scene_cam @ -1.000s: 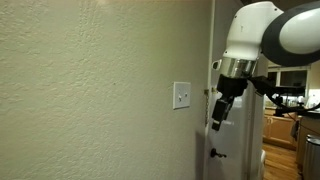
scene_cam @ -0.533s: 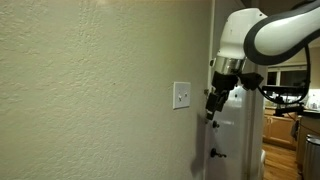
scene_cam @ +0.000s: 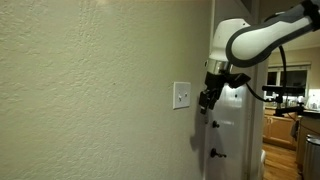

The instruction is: Flick down the right light switch

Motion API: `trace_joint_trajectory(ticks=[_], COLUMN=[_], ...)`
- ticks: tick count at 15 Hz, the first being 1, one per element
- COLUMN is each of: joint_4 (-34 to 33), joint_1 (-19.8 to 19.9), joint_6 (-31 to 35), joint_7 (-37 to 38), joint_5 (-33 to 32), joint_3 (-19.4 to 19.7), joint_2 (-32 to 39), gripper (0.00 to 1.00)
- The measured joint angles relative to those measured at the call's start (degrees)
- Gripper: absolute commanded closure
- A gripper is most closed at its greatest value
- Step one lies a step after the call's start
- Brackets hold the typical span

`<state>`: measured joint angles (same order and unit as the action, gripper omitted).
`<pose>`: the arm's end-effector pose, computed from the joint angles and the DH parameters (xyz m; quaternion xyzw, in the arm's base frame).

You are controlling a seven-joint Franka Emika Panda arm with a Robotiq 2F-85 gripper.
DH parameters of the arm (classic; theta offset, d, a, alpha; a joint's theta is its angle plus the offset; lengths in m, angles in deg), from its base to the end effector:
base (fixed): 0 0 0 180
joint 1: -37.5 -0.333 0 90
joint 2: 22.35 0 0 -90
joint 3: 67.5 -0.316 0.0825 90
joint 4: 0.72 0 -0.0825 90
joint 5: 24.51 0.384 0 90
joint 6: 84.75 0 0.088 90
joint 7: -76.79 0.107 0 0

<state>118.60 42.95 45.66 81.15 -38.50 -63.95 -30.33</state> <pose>0.5361 -0.0922 0.5226 0.9799 -0.0522 0.1604 0.1068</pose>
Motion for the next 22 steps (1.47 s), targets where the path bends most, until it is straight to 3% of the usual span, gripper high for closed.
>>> trace_joint_trajectory(ticks=[7,15,18,22], joint_4=[-8.0,-10.4,-10.4,-10.4], joint_1=[0.0,0.0,0.0,0.0], joint_6=[0.5,5.9,8.3,10.0], joint_7=[0.0,0.1,0.1,0.1], joint_5=[0.1,1.7,3.8,6.1], joint_3=[0.8,1.4,1.6,1.6], joint_2=[4.2,4.2,4.2,4.3], gripper=[0.60,0.68,0.81,0.89])
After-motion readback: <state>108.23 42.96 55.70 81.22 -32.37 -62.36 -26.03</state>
